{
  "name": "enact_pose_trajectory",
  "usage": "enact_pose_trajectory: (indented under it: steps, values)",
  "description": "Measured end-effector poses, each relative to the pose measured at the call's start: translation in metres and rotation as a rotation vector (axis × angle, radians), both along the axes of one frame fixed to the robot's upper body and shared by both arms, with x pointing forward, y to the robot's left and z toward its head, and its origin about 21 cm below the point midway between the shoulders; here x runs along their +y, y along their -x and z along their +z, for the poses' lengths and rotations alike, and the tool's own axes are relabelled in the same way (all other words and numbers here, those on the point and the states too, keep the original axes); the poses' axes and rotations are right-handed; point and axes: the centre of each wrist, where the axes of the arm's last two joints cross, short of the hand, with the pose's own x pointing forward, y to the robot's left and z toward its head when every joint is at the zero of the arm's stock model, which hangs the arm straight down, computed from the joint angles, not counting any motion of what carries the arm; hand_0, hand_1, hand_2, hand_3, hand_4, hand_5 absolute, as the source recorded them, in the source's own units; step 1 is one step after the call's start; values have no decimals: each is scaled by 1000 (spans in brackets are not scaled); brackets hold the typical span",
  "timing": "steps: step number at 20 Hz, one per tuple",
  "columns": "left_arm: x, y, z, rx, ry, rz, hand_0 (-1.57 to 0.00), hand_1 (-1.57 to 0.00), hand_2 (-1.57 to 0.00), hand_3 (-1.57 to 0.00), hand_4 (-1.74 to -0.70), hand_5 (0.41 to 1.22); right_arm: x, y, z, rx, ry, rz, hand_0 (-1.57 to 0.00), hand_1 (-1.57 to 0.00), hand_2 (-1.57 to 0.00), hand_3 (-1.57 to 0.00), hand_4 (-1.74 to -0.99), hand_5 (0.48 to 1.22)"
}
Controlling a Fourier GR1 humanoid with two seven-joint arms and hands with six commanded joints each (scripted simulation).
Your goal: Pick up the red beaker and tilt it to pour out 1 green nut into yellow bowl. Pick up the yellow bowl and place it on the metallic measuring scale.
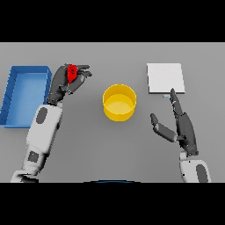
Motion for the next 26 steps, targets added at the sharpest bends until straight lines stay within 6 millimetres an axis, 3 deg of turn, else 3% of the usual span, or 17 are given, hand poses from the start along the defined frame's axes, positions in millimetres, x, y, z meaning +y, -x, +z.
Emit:
enact_pose_trajectory:
  steps: [3,8,13,18,19,22,26]
  values:
    - [8,-3,8,-14,-84,-19,-1562,-1562,-1563,-1559,-1730,1134,-1,0,2,-10,2,-5,1,1,1,1,-1210,664]
    - [-3,-8,35,-52,-401,-109,-1568,-1568,-1568,-1567,-1737,1125,-2,3,5,3,16,-11,1,1,1,1,-1186,660]
    - [-30,-13,60,-98,-723,-215,-1570,-1570,-1570,-1570,-1740,1147,1,0,4,28,9,3,1,1,1,1,-1182,668]
    - [-59,-16,72,-163,-1103,-294,-1571,-1571,-1571,-1571,-1741,1197,0,4,5,27,-15,2,1,1,1,1,-1187,676]
    - [-64,-15,74,-167,-1160,-316,-1571,-1571,-1571,-1571,-1689,1202,1,2,8,21,-16,1,1,1,1,1,-1191,675]
    - [-72,-20,77,-188,-1372,-374,-1571,-1571,-1571,-1383,-1710,1211,0,6,5,41,-32,-7,1,1,1,1,-1195,671]
    - [-93,-26,89,-241,-1590,-471,-1571,-1571,-1571,-1295,-1719,1217,4,2,0,60,-80,-10,1,1,1,1,-1206,639]
